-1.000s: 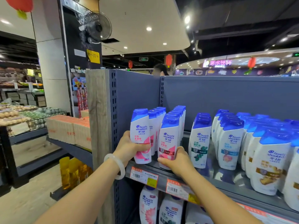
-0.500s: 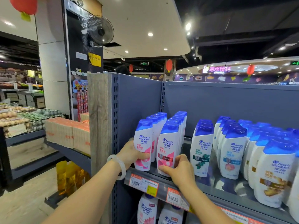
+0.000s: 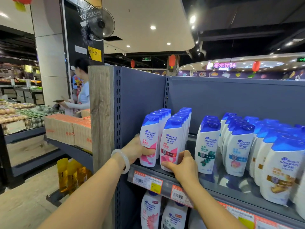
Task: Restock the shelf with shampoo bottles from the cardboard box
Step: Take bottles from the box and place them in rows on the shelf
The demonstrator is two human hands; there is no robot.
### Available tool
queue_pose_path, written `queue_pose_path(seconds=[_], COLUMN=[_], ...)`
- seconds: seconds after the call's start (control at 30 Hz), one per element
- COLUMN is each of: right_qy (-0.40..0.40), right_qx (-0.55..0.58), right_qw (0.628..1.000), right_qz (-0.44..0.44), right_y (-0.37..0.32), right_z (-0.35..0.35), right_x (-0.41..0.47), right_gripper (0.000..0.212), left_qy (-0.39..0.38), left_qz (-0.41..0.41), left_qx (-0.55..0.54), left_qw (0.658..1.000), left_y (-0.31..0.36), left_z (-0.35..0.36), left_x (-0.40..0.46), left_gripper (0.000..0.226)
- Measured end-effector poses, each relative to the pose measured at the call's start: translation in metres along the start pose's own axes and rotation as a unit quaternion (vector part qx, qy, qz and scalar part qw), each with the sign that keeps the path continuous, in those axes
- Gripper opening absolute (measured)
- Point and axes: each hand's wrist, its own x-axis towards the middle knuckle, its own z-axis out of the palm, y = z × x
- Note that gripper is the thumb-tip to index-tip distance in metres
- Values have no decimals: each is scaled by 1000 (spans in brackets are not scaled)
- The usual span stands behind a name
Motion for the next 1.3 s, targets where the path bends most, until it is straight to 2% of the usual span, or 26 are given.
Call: queue_pose_path(seconds=[0.17, 0.33, 0.67, 0.93, 1.13, 1.23, 1.3], right_qy=[-2, -3, -7, -4, 0, 32, 89], right_qx=[4, 5, 9, 15, 3, 19, 44], right_qw=[1000, 1000, 1000, 1000, 1000, 999, 993], right_qz=[1, 3, 1, -3, 3, -11, -64], right_y=[1, 1, 2, 6, 4, -6, -12], right_z=[0, 1, 1, 3, 0, -11, -18], right_x=[0, 0, -1, 2, 4, -8, -23], right_gripper=[53, 53, 52, 51, 58, 65, 52], left_qy=[67, 117, 115, 126, 173, 197, 208], left_qz=[4, 51, 64, 68, 68, 60, 47], left_qx=[20, 82, 97, 68, 48, 68, 91], left_qw=[998, 988, 987, 987, 981, 976, 973], left_y=[-16, -33, -36, -39, -45, -48, -51], left_z=[-2, 1, 0, 5, 10, 7, 1], left_x=[-3, -14, -12, -13, -34, -67, -90], left_gripper=[64, 51, 45, 49, 86, 82, 74])
